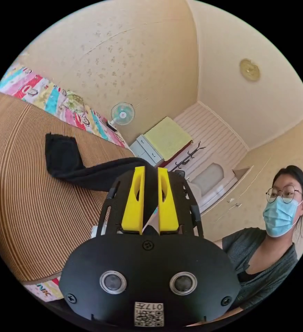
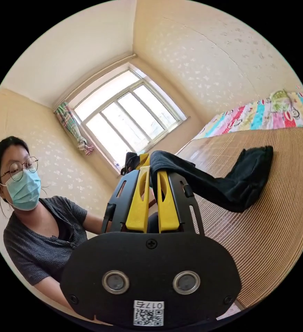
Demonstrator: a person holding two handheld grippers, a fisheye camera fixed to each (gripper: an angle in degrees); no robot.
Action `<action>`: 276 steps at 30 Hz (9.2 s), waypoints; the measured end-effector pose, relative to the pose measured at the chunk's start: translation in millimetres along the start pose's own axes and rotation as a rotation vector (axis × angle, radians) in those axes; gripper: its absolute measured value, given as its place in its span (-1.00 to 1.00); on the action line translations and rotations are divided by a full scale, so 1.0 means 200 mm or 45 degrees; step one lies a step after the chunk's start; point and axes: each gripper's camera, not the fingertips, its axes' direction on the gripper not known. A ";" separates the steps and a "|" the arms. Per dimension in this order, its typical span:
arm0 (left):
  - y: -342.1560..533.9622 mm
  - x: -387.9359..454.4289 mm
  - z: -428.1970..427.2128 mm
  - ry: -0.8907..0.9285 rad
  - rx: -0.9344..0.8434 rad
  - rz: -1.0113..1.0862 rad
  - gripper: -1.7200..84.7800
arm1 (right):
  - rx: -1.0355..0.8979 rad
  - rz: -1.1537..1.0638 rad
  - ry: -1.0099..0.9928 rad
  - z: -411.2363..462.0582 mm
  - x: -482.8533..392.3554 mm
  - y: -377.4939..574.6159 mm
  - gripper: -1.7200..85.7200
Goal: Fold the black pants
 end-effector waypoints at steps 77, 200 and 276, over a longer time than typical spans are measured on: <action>0.62 -0.85 0.60 -0.593 -0.318 -0.506 -0.67 | -0.191 0.908 0.429 0.23 1.33 0.41 -0.64; 1.53 -0.75 0.61 -0.293 -0.439 -0.593 -0.85 | -0.532 0.400 0.909 0.54 0.31 0.94 -0.89; 0.95 -1.07 0.09 -0.650 -0.079 -0.619 -0.87 | -0.634 0.510 0.248 0.30 0.69 1.10 -0.87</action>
